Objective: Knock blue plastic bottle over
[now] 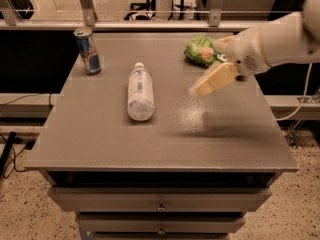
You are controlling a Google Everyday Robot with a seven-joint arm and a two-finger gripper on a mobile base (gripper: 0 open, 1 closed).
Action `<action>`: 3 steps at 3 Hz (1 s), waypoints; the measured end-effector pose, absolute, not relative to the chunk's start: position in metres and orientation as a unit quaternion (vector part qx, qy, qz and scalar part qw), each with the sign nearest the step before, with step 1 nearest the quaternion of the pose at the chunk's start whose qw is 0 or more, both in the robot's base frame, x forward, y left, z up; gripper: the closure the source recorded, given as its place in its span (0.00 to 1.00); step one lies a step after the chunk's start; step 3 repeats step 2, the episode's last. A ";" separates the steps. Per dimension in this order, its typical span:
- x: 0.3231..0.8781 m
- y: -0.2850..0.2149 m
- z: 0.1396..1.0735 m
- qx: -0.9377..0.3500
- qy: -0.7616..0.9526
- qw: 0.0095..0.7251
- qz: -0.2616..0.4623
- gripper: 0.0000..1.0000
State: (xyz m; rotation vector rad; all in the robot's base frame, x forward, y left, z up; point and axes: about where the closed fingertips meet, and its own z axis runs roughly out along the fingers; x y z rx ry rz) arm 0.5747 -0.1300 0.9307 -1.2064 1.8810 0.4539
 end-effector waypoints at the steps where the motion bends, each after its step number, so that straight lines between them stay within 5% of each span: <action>1: 0.568 -0.161 0.951 -0.471 0.749 0.429 0.184 0.00; 3: 0.552 -0.181 0.968 -0.476 0.739 0.431 0.205 0.00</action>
Offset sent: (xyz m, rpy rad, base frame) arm -0.0570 -0.0780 0.0570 0.0980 0.0345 0.1004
